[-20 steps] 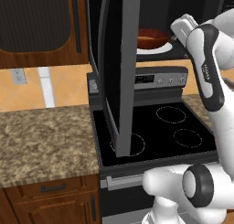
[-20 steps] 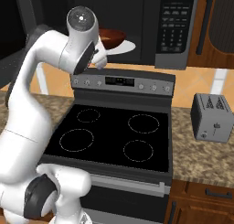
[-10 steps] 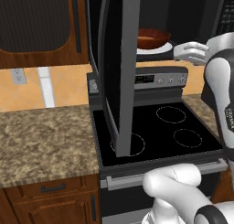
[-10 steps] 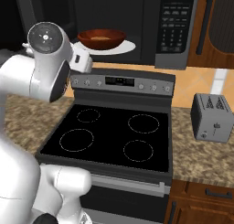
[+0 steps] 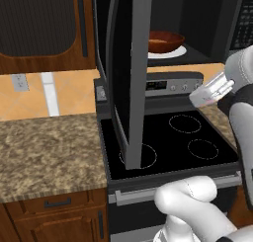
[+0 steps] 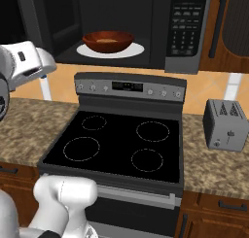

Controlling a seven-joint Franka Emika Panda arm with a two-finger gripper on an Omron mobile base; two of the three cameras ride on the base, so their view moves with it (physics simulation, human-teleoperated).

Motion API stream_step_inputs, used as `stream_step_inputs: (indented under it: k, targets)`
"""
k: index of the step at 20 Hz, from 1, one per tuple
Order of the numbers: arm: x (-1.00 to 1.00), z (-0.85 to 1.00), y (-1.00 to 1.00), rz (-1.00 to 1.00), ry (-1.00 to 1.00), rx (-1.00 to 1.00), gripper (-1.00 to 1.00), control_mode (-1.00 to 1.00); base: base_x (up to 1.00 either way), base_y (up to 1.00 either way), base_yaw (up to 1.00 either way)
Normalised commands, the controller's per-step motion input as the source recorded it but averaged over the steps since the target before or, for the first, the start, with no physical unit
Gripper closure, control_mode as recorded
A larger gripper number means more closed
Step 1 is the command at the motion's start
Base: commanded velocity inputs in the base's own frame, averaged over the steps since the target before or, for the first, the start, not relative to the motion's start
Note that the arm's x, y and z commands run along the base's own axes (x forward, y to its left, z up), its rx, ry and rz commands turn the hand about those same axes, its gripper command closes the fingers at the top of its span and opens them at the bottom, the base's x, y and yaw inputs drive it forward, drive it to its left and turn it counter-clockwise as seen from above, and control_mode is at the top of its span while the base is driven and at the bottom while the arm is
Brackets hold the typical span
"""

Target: Open the microwave, place the bowl with waffle inside the microwave, then close the microwave door and turn it on.

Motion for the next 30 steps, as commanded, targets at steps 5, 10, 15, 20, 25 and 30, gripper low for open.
stream_step_inputs:
  k: [5,10,15,20,25,30]
  targets:
    - [-1.0,0.01,0.54,0.18,-0.36,-0.56,-1.0,-1.0,0.0,0.0,0.0]
    - [-1.0,0.13,0.7,0.07,-0.26,-0.48,-1.0,-1.0,0.0,0.0,0.0]
    - [-1.0,0.12,0.89,0.01,-0.07,-0.44,-1.0,-1.0,0.0,0.0,0.0]
    - [-0.57,0.01,1.0,-0.04,0.0,-0.43,-1.0,-1.0,0.0,0.0,0.0]
    - [0.42,-0.07,1.0,-0.19,0.12,-0.47,-1.0,-1.0,0.0,0.0,0.0]
    - [1.0,-0.25,1.0,-0.33,0.09,-0.4,-1.0,-1.0,0.0,0.0,0.0]
